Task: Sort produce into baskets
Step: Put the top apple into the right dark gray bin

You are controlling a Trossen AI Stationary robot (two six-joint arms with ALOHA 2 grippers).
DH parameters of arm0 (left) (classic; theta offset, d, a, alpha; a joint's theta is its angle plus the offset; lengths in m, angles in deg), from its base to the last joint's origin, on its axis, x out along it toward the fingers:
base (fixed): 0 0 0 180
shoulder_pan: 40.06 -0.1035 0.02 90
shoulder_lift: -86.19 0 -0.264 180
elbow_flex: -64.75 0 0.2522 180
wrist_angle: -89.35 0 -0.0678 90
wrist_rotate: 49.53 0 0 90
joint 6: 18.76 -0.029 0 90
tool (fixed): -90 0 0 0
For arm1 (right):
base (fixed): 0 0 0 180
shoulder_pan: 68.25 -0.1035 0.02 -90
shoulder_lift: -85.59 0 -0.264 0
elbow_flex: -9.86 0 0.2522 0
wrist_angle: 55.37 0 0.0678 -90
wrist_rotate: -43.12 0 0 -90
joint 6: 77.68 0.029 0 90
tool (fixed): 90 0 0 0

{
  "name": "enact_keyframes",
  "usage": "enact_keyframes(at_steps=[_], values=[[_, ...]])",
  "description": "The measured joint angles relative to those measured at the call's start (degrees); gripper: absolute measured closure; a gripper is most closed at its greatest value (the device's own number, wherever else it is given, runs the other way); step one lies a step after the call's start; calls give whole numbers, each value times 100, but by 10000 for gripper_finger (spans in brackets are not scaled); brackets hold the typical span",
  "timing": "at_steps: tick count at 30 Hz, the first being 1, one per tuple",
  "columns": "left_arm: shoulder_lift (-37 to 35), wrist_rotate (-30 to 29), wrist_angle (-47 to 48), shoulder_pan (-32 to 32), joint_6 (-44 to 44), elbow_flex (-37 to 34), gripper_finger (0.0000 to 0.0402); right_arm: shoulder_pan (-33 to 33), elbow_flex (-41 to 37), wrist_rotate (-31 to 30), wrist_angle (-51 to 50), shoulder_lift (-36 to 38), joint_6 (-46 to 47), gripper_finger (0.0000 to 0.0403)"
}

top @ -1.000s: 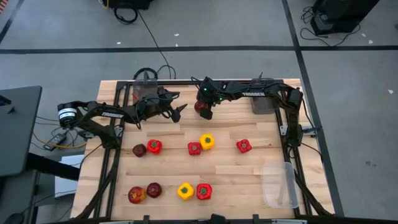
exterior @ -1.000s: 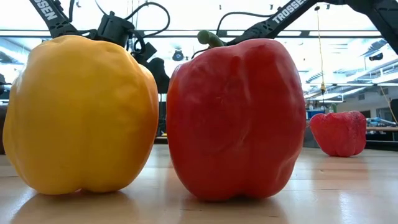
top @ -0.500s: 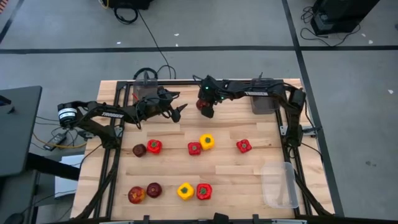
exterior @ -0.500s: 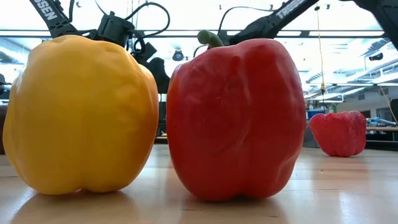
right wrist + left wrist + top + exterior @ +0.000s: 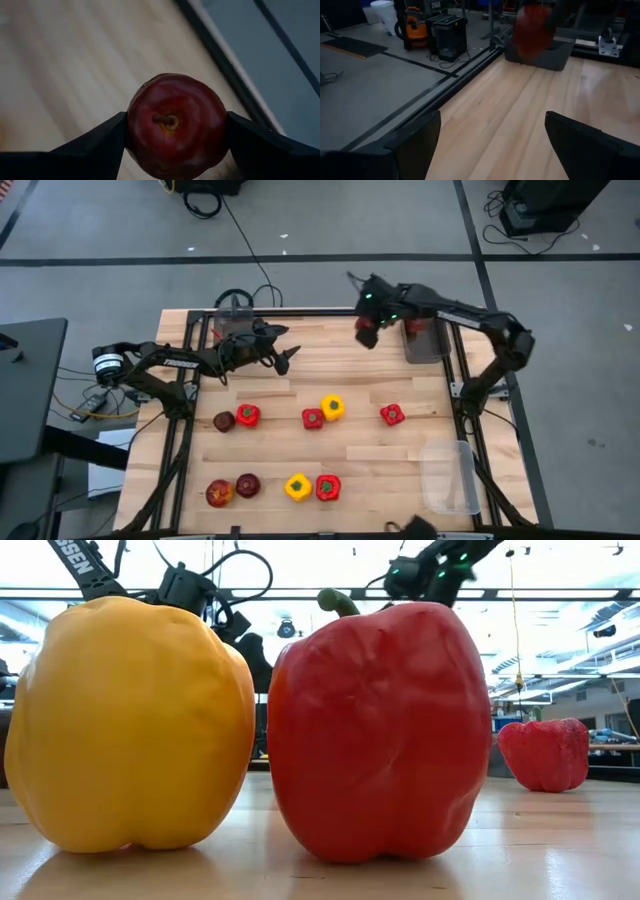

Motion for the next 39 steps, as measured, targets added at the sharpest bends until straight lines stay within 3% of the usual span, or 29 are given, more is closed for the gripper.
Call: enact_keyframes(at_steps=[6, 15, 21, 26, 39], values=[[0, 63, 173, -85, -83, 2, 37, 428, -271, -947, -899, 925, 938, 90], [0, 277, 200, -290, -262, 2, 37, 946, -1869, -802, -921, 2074, 2130, 91], [0, 435, 189, -410, -361, 2, 37, 795, -2806, -532, -220, 2357, 2566, 91], [0, 423, 0, -477, -361, 2, 37, 804, -3361, -835, 466, 2374, 2662, 91], [0, 422, -190, -479, -319, 2, 37, 1001, -4035, -573, 1385, 2374, 2515, 87]])
